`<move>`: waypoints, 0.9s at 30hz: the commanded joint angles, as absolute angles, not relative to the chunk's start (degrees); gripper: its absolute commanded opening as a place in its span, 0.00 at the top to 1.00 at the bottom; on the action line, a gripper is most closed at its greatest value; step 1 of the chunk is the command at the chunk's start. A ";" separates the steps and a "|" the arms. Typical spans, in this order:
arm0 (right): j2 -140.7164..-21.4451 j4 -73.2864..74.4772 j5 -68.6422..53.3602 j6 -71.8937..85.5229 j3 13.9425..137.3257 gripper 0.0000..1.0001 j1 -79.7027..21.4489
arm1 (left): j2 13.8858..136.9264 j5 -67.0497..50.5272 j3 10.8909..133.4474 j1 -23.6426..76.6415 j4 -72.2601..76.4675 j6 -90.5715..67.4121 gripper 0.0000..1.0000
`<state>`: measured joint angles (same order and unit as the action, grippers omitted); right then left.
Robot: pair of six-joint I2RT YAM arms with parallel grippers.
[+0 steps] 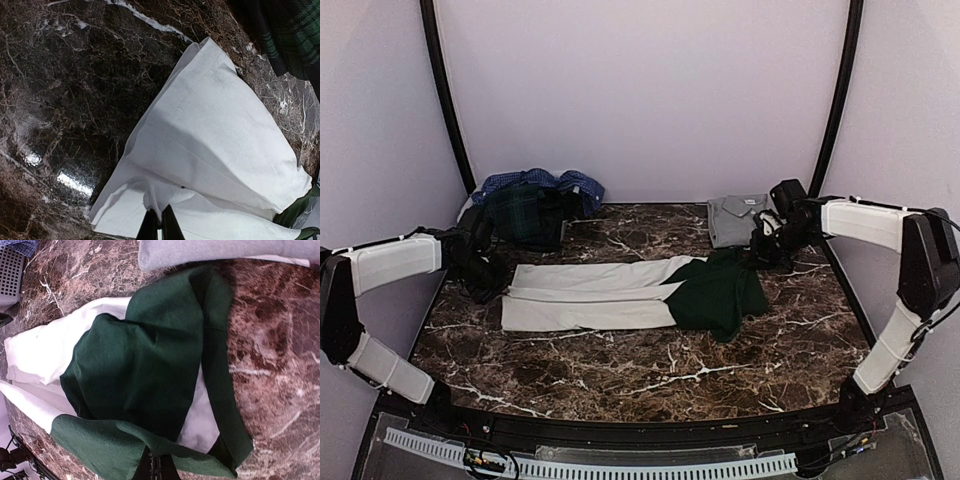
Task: Fold and stack the mixed laundry pile
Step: Fold the 1/3-folded T-shirt at the center of the board.
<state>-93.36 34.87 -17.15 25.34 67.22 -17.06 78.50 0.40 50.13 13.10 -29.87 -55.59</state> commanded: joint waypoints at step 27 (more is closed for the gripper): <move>-79.27 32.55 -26.23 24.94 60.79 0.36 -19.10 | 75.44 -7.05 57.27 11.32 -18.89 -31.72 0.01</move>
<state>-86.74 31.81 -21.47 22.39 66.26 -14.55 81.54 -1.30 59.59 10.74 -22.68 -37.89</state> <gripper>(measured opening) 0.634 0.972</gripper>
